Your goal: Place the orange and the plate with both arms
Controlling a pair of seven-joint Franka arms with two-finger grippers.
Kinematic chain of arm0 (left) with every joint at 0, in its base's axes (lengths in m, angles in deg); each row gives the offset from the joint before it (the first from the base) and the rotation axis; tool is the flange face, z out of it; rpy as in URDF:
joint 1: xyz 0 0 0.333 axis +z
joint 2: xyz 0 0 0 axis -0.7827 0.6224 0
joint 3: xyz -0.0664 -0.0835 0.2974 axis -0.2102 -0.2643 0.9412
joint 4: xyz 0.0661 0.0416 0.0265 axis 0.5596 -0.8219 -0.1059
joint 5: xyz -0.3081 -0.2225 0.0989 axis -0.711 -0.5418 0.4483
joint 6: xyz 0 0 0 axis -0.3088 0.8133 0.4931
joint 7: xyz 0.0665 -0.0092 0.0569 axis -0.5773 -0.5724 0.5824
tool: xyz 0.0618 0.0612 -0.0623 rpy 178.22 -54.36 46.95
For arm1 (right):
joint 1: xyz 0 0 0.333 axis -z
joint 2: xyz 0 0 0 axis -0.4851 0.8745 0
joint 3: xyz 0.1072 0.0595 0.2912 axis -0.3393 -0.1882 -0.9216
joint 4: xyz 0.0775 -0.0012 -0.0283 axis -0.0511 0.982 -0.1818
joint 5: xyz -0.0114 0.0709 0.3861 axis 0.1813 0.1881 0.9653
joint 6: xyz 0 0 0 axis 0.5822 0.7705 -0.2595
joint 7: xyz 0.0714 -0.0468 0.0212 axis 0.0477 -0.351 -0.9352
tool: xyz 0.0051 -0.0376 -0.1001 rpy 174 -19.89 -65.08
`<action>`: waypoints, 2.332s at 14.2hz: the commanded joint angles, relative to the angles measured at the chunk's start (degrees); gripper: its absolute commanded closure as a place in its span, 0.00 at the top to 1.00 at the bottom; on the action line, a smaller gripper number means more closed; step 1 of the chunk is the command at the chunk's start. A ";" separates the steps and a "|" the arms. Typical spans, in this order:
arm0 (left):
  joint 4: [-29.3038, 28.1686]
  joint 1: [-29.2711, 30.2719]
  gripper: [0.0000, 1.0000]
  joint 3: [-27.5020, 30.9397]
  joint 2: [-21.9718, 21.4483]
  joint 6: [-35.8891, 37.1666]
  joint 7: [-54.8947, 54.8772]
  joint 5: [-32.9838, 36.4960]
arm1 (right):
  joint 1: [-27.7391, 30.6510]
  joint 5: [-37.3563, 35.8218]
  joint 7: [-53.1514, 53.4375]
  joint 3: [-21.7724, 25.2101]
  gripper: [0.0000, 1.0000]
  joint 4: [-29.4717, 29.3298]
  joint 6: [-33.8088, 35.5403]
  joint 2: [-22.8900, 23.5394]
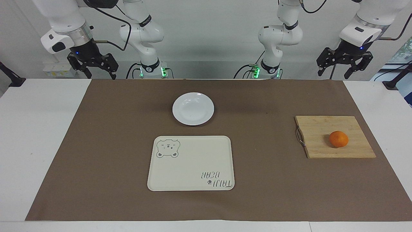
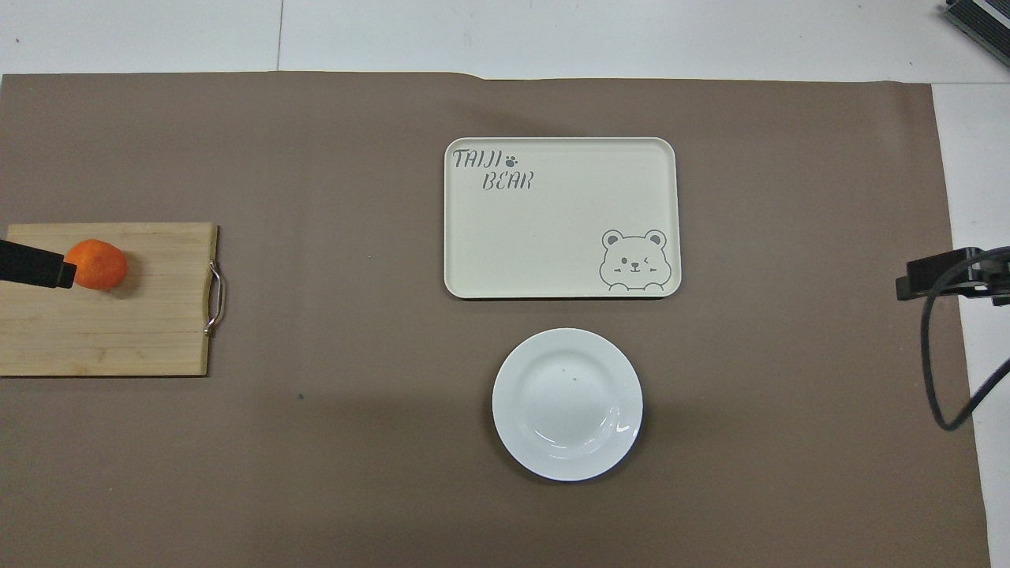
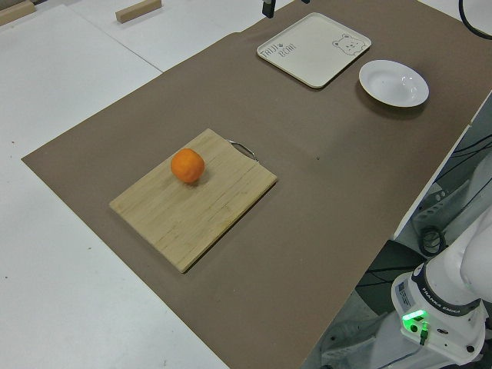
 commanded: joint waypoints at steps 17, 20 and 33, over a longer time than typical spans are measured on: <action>0.62 0.88 1.00 -0.42 0.08 0.52 0.77 -0.07 | 0.23 1.20 -0.64 0.13 1.00 0.76 0.51 -0.71; 0.36 0.88 1.00 -0.42 0.08 -1.23 0.68 -0.34 | 0.23 1.20 -0.64 0.13 1.00 0.76 0.42 -0.71; -3.94 2.73 1.00 -0.16 1.14 -10.53 -1.69 -0.69 | 0.23 1.20 -0.55 0.13 1.00 0.77 0.34 -0.71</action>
